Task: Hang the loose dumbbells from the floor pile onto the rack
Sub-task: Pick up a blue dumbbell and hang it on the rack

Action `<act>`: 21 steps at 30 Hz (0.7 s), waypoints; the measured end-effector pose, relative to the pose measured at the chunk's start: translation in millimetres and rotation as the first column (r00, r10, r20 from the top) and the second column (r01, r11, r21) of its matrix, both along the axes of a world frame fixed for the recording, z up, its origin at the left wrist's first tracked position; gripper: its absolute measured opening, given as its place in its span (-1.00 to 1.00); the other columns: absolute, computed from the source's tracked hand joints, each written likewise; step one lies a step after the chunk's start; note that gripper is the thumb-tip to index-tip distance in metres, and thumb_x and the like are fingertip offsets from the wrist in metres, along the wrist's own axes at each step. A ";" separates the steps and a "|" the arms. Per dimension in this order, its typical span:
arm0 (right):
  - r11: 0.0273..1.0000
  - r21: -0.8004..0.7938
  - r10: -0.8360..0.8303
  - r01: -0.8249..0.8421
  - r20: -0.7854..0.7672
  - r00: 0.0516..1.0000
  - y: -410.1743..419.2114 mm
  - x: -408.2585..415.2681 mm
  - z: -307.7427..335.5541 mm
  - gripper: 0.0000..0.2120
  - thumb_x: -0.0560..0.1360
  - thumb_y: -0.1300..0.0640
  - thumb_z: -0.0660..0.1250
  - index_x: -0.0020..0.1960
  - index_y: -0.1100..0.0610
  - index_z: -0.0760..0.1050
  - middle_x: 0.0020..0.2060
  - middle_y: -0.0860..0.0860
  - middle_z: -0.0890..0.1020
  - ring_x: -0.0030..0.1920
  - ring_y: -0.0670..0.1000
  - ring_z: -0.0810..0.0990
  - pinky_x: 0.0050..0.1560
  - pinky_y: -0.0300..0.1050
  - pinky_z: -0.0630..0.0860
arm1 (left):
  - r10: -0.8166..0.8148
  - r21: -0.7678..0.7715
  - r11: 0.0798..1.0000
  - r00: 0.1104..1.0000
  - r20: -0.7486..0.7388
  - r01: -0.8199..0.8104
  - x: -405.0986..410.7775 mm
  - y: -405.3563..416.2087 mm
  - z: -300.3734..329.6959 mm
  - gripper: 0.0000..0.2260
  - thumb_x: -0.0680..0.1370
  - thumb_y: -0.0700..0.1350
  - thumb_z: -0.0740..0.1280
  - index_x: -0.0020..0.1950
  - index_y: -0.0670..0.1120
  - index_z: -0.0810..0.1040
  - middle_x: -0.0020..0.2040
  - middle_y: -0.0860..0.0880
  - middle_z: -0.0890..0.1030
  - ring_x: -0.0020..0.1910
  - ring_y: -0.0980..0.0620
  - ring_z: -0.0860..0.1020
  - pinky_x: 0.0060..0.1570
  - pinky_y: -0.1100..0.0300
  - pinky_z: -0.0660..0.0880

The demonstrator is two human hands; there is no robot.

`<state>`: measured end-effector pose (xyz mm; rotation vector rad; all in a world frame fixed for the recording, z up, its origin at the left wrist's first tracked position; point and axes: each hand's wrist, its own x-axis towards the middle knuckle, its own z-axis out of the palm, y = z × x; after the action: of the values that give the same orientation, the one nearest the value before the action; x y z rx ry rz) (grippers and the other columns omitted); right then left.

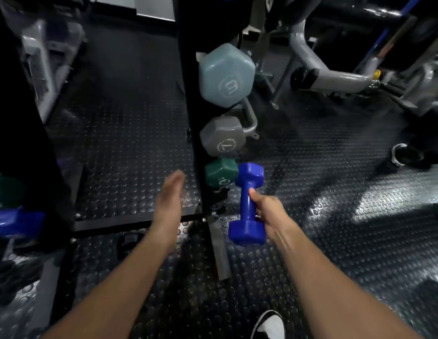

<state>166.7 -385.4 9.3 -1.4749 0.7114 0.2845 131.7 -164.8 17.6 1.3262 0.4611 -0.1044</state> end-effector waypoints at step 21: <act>0.957 -0.214 0.209 -0.193 0.054 0.976 20.4 132.1 -41.0 -0.63 0.51 0.23 0.48 -0.39 0.15 0.40 -0.60 -0.01 0.42 -0.53 -0.04 0.32 -0.58 -0.30 0.26 | -0.095 -0.090 0.990 0.988 0.125 0.107 97.2 -18.2 13.7 -0.51 0.64 0.35 0.09 0.30 0.12 0.62 0.14 0.17 0.68 0.16 0.12 0.61 0.13 0.04 0.51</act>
<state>298.9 -365.1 -31.6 -1.7531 0.5419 0.3148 229.0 -183.0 31.3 1.2530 0.2827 -0.1284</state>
